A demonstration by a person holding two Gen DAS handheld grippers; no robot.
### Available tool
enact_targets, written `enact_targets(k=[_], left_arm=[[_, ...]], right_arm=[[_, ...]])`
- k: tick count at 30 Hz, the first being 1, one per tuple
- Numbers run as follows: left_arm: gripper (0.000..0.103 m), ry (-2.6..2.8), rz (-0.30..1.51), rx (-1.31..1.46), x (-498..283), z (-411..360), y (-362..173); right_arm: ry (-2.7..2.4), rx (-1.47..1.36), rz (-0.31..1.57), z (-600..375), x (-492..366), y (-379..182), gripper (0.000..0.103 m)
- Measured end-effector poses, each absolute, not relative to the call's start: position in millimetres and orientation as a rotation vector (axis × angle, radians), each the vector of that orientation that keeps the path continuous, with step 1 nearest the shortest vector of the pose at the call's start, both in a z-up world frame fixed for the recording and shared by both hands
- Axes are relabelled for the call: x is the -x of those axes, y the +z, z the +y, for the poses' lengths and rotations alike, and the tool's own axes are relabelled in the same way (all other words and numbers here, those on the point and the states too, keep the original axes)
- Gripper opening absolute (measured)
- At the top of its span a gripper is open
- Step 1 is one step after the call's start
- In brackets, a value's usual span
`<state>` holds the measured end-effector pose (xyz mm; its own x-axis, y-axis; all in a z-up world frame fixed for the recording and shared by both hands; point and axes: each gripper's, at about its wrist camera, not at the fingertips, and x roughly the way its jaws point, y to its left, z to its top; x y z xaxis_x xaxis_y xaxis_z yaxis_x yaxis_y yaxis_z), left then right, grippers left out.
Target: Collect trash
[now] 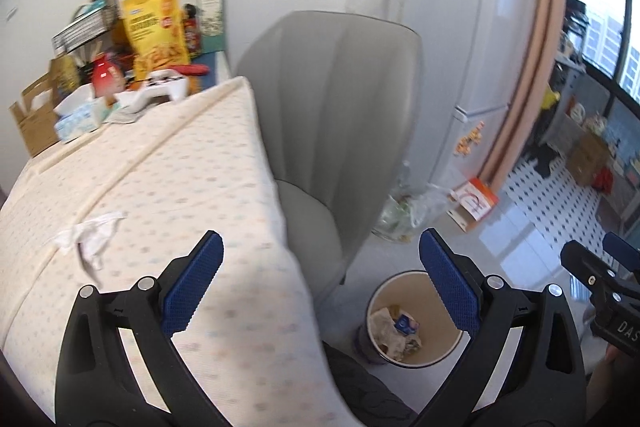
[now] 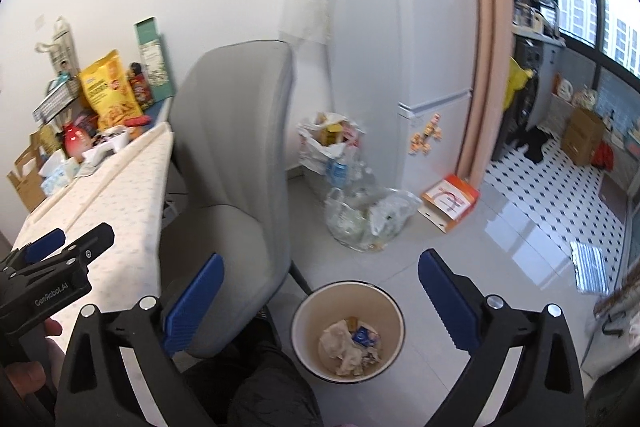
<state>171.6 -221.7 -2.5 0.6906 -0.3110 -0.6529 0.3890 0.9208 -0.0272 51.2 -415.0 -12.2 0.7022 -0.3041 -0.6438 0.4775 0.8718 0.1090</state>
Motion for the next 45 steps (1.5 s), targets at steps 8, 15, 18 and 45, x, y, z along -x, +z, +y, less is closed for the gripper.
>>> enact_targets(k=[8, 15, 18, 45], left_arm=[[0.097, -0.304, 0.688, -0.056, -177, -162, 8], [0.097, -0.219, 0.683, -0.027, -181, -113, 10], [0.097, -0.188, 0.687, -0.005, -183, -93, 8], [0.087, 0.011, 0.820, 0.085, -227, 22, -55]], right_arm=[[-0.363, -0.223, 0.648, -361, -68, 7, 0.095], [-0.281, -0.191, 0.642, -317, -89, 15, 0.095], [-0.242, -0.173, 0.649, -298, -101, 14, 0.095], [-0.133, -0.092, 0.749, -195, -170, -29, 0.095]])
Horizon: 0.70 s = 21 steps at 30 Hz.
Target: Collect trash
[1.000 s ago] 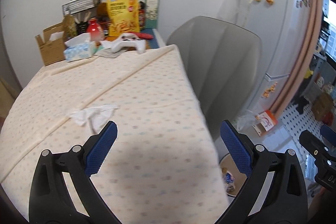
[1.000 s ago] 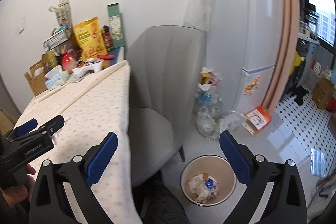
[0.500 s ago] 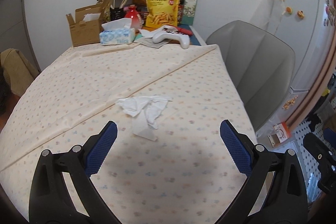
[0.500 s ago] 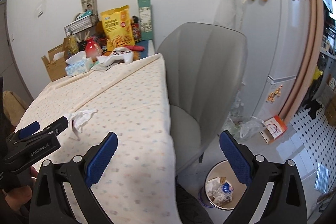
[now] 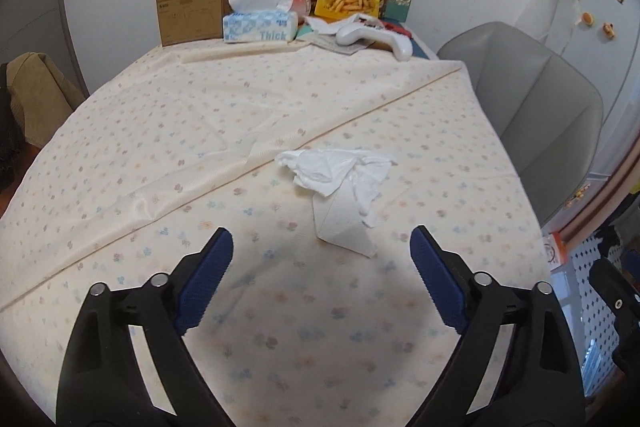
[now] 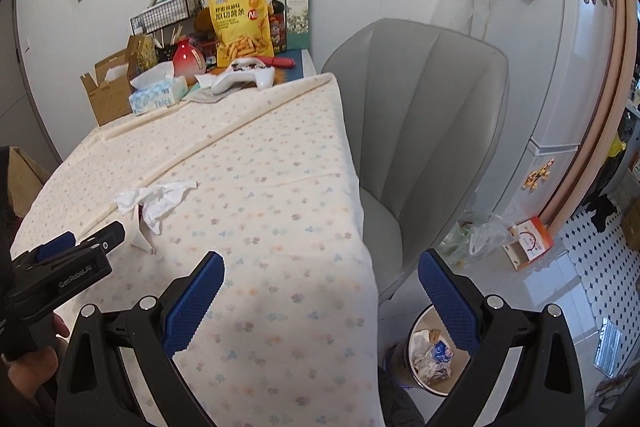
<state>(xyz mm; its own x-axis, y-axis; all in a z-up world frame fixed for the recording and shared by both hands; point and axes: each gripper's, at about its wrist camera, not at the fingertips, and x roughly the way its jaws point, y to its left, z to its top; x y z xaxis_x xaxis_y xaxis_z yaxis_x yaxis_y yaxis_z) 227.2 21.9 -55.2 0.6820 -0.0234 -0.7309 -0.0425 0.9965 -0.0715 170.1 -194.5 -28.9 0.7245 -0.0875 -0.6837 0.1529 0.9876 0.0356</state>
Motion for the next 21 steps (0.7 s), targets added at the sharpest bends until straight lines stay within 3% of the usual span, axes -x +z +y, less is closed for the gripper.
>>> enact_targets(k=[8, 18, 20, 21], left_arm=[[0.061, 0.022, 0.869, 0.102, -250, 21, -74], [0.046, 0.004, 0.917, 0.097, -268, 13, -90], [0.034, -0.010, 0.918, 0.108, -266, 14, -89], [0.033, -0.016, 0.921, 0.119, -265, 16, -88]], right_arm=[[-0.129, -0.103, 0.786, -203, -191, -45, 0.094], [-0.122, -0.106, 0.810, -204, -206, -56, 0.094], [-0.120, -0.105, 0.811, -203, -206, -55, 0.094], [-0.117, -0.104, 0.811, -201, -206, -55, 0.093]])
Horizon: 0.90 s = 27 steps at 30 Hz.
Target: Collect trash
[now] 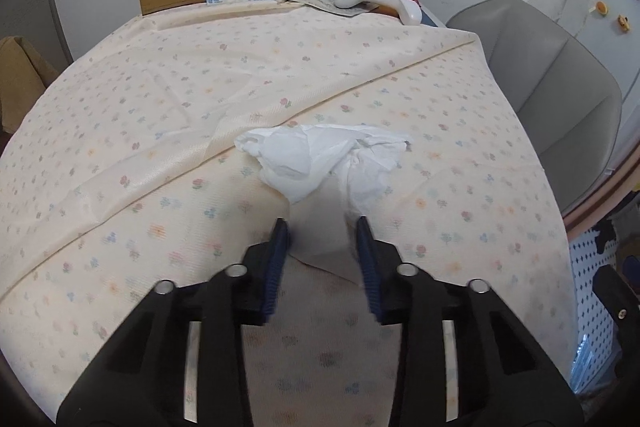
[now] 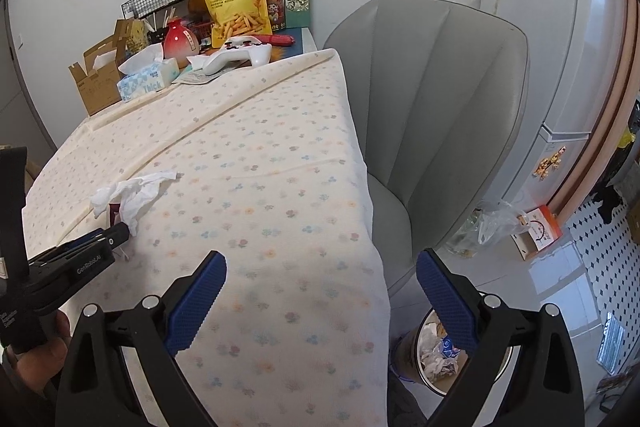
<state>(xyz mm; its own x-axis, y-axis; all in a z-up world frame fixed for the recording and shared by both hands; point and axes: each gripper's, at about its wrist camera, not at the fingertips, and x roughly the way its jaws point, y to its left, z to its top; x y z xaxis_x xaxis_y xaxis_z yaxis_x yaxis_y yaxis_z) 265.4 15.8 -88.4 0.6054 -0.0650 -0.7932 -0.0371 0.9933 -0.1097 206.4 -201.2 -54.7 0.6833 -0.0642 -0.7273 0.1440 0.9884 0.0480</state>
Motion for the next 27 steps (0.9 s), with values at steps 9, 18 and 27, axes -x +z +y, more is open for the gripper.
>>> enact_targets(k=[9, 18, 27], left_arm=[[0.031, -0.018, 0.876, 0.142, -243, 31, -72], [0.031, 0.036, 0.832, 0.180, -221, 67, -58], [0.031, 0.106, 0.789, 0.212, -208, 110, -49]], right_arm=[[-0.092, -0.066, 0.773, -178, -195, -35, 0.093], [-0.037, -0.007, 0.741, -136, -183, -17, 0.093], [0.015, 0.059, 0.730, -88, -185, -8, 0.090]])
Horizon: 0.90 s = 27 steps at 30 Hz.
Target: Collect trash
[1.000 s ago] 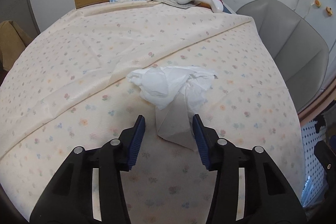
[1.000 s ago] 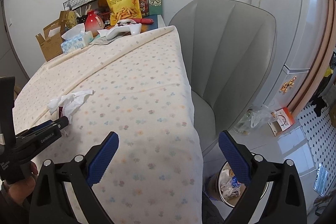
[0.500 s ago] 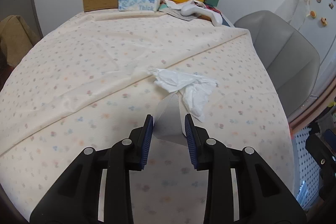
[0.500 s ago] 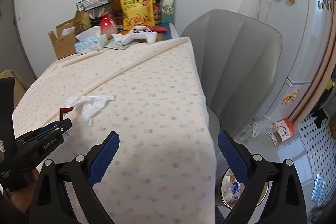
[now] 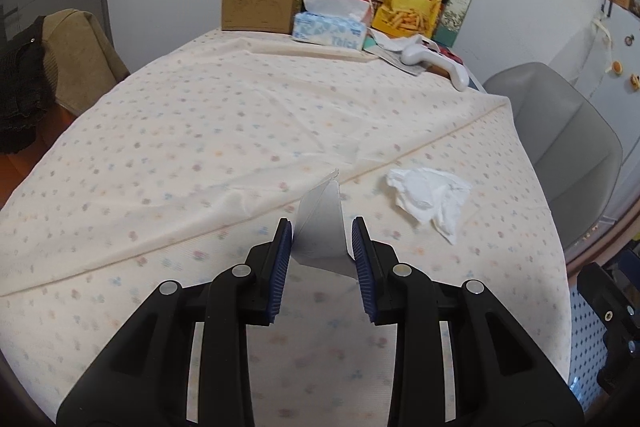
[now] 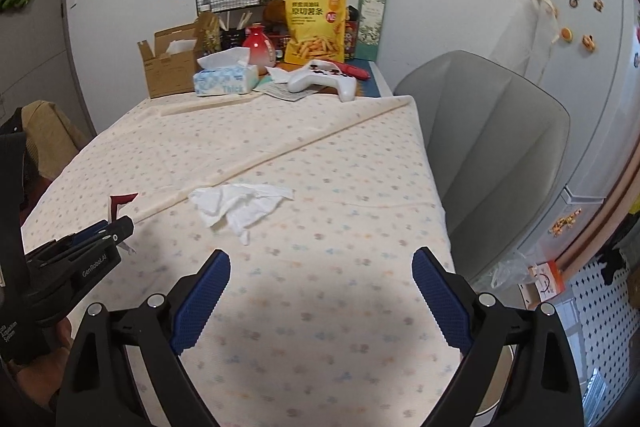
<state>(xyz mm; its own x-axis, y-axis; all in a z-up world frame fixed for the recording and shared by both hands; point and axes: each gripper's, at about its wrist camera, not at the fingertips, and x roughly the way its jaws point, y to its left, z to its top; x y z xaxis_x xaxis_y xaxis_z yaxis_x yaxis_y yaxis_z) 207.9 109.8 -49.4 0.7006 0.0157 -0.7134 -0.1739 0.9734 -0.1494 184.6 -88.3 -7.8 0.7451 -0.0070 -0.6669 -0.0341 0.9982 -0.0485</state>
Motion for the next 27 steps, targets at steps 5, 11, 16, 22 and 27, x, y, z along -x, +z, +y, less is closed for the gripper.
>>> enact_targets(k=[5, 11, 16, 22, 27], left_arm=[[0.031, 0.122, 0.767, 0.219, -207, 124, -43], [0.031, 0.138, 0.766, 0.221, -216, 137, -46], [0.031, 0.149, 0.786, 0.216, -230, 144, -54], [0.031, 0.162, 0.807, 0.202, -247, 151, -62], [0.031, 0.187, 0.824, 0.199, -261, 160, -71]], right_arm=[[0.025, 0.080, 0.735, -71, -190, -10, 0.089], [0.040, 0.097, 0.755, -54, -206, -16, 0.088], [0.058, 0.106, 0.788, -41, -224, -28, 0.087], [0.073, 0.105, 0.831, -28, -250, -47, 0.085], [0.081, 0.095, 0.866, -19, -270, -63, 0.082]])
